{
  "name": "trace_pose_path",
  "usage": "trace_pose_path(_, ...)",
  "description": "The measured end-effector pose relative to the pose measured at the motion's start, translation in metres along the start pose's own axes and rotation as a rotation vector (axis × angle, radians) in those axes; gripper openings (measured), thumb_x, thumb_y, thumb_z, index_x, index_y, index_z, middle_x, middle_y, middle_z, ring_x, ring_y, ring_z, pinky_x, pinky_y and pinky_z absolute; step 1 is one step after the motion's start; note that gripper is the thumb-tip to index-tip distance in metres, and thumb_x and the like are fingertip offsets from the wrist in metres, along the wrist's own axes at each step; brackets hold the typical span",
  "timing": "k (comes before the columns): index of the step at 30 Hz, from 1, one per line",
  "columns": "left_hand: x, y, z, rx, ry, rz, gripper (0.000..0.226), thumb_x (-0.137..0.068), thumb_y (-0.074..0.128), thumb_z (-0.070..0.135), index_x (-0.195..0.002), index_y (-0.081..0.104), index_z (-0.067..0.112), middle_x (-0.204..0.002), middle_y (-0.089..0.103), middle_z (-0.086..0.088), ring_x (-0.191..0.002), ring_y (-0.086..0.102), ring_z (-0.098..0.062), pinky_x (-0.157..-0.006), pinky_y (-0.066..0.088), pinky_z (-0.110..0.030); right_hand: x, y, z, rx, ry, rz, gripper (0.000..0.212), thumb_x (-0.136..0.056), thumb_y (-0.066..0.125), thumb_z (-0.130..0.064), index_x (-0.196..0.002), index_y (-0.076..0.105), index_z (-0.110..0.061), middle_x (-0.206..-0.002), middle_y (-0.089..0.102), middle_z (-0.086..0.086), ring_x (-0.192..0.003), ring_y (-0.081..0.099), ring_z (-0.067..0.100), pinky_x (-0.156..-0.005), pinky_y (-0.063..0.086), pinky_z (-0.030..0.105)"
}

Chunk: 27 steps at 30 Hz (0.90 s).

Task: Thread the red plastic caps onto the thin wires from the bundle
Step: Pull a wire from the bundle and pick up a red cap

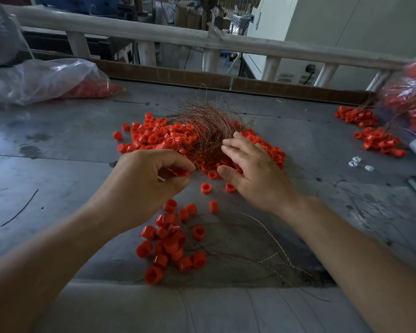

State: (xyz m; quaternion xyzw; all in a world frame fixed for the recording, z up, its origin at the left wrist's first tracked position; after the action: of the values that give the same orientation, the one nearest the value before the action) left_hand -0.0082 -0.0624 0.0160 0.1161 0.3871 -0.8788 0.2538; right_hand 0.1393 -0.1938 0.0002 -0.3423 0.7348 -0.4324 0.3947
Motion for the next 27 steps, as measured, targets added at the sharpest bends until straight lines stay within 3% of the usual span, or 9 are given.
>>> trace_pose_path(4,0.000,0.000,0.000,0.004,-0.012,-0.004,0.040,-0.073,0.072,0.009,-0.077,0.059,0.047,-0.070,0.061,0.025,-0.073,0.058,0.013,-0.063,0.039,0.002,0.001,-0.004,-0.001,-0.009,-0.015,0.073,0.048,-0.093,0.046,-0.034,-0.132,0.045,-0.005,-0.141,0.040,0.001,-0.137,0.019,0.010,-0.112,0.005,0.034)
trace_pose_path(6,-0.001,0.000,0.001,0.000,-0.010,-0.007,0.040,-0.073,0.072,0.009,-0.077,0.059,0.046,-0.071,0.061,0.025,-0.074,0.058,0.013,-0.064,0.039,0.003,0.001,-0.007,-0.001,-0.021,-0.015,0.164,0.041,-0.093,0.049,-0.028,-0.125,0.053,-0.002,-0.135,0.049,0.006,-0.132,0.033,0.016,-0.111,0.016,0.035)
trace_pose_path(8,0.000,0.000,0.001,0.000,-0.008,-0.008,0.039,-0.073,0.072,0.009,-0.077,0.059,0.046,-0.071,0.060,0.025,-0.074,0.058,0.014,-0.064,0.039,0.003,0.000,-0.008,-0.001,-0.013,-0.010,0.257,0.035,-0.093,0.051,-0.023,-0.117,0.059,0.000,-0.126,0.057,0.011,-0.122,0.047,0.021,-0.105,0.026,0.028)
trace_pose_path(12,-0.001,0.000,0.002,0.007,-0.016,-0.007,0.040,-0.073,0.072,0.009,-0.077,0.059,0.046,-0.070,0.060,0.024,-0.074,0.058,0.014,-0.063,0.039,0.003,0.002,-0.012,0.002,-0.045,0.049,0.303,0.030,-0.094,0.049,-0.018,-0.113,0.061,0.001,-0.122,0.060,0.012,-0.115,0.053,0.020,-0.096,0.027,0.013)
trace_pose_path(14,-0.001,0.000,0.002,0.001,-0.015,-0.004,0.040,-0.073,0.072,0.009,-0.077,0.058,0.046,-0.070,0.060,0.024,-0.074,0.058,0.014,-0.064,0.039,0.003,0.004,-0.019,-0.002,-0.083,0.033,0.373,0.027,-0.094,0.049,-0.017,-0.107,0.065,0.001,-0.115,0.064,0.012,-0.108,0.058,0.021,-0.097,0.038,0.022)
trace_pose_path(18,0.000,-0.001,0.002,0.030,-0.014,-0.012,0.043,-0.072,0.072,0.010,-0.081,0.057,0.049,-0.071,0.065,0.020,-0.077,0.059,0.011,-0.067,0.041,0.001,0.013,-0.032,-0.020,-0.044,-0.155,0.517,0.028,-0.092,0.050,-0.018,-0.094,0.070,0.001,-0.098,0.069,0.012,-0.092,0.066,0.023,-0.082,0.053,0.040)
trace_pose_path(20,0.000,-0.001,0.002,0.123,-0.037,-0.044,0.042,-0.071,0.072,0.014,-0.084,0.059,0.051,-0.084,0.066,0.021,-0.077,0.062,0.005,-0.069,0.046,-0.003,0.019,-0.033,-0.029,-0.021,-0.255,0.523,0.029,-0.089,0.048,-0.019,-0.091,0.071,-0.001,-0.095,0.070,0.010,-0.090,0.066,0.021,-0.082,0.052,0.041)
trace_pose_path(23,0.001,0.001,0.005,0.385,-0.092,-0.151,0.044,-0.056,0.070,0.035,-0.094,0.062,0.057,-0.086,0.070,0.012,-0.074,0.068,-0.009,-0.067,0.054,-0.018,0.024,-0.030,-0.040,-0.054,-0.386,0.491,0.028,-0.086,0.049,-0.018,-0.092,0.071,-0.002,-0.097,0.070,0.007,-0.090,0.063,0.017,-0.083,0.048,0.038)
trace_pose_path(27,0.004,0.001,0.010,0.549,-0.045,-0.253,0.037,-0.061,0.078,0.033,-0.097,0.069,0.037,-0.085,0.071,-0.006,-0.076,0.069,-0.019,-0.068,0.056,-0.025,0.027,-0.024,-0.049,-0.097,-0.531,0.445,0.026,-0.085,0.052,-0.018,-0.094,0.070,-0.002,-0.099,0.070,0.005,-0.086,0.059,0.020,-0.074,0.049,0.037)
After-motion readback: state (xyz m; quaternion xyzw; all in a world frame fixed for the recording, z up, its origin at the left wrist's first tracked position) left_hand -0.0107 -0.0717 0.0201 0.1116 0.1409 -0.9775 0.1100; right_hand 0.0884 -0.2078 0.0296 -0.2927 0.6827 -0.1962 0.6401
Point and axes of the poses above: each hand's wrist, its own x-axis away from the middle knuckle, its own y-axis out of the palm, z = x × y, the point moved 1 cm from there along -x, towards the middle knuckle
